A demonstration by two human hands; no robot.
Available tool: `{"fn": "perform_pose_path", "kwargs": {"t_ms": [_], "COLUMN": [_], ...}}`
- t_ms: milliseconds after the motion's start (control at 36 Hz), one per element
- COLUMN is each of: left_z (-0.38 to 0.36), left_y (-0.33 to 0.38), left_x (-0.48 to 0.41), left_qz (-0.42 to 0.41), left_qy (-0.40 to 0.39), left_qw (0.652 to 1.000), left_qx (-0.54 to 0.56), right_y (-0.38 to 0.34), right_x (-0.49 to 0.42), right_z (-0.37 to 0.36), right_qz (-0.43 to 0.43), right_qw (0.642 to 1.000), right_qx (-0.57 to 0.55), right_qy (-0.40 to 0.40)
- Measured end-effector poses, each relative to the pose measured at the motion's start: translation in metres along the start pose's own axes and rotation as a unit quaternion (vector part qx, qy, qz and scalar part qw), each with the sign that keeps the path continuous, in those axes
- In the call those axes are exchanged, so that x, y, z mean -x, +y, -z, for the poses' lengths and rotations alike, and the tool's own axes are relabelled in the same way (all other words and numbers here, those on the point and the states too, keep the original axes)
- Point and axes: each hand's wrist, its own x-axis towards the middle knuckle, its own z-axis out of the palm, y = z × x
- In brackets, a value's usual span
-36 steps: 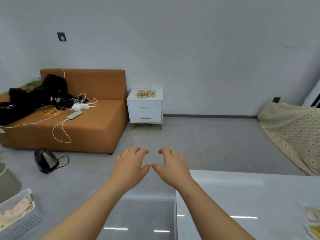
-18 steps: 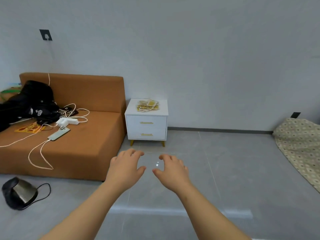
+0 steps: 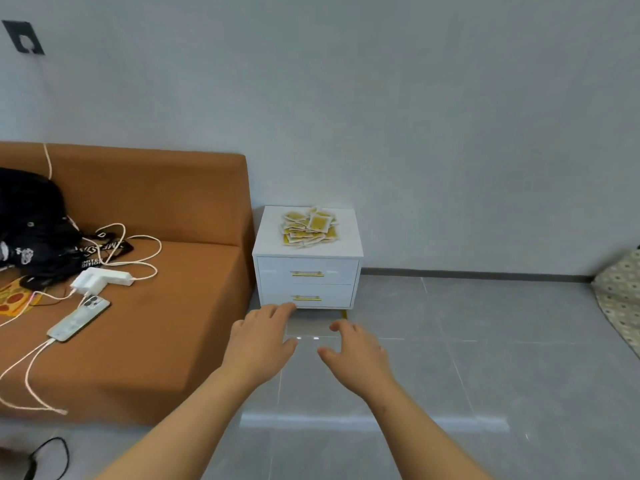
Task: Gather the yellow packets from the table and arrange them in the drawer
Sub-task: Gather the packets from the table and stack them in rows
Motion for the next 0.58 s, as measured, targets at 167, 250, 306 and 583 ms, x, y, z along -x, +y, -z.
{"fn": "perform_pose_path", "kwargs": {"t_ms": [167, 250, 306, 583], "left_z": [0.001, 0.003, 0.006, 0.018], "left_y": [-0.025, -0.033, -0.039, -0.073], "left_x": [-0.112, -0.172, -0.21, -0.383], "left_qz": [0.004, 0.014, 0.024, 0.027], "left_qy": [-0.007, -0.009, -0.017, -0.055], "left_qw": [1.0, 1.0, 1.0, 0.998], "left_qx": [0.003, 0.01, 0.01, 0.01], "right_y": [-0.009, -0.012, -0.016, -0.039], "right_x": [-0.119, -0.184, -0.225, -0.401], "right_z": [0.018, 0.029, 0.038, 0.075], "right_qz": [-0.004, -0.004, -0.003, -0.005], "right_qw": [1.0, 1.0, 1.0, 0.999], "right_qx": [0.001, -0.008, -0.009, -0.016], "right_qy": [-0.013, -0.015, -0.026, -0.048]}}
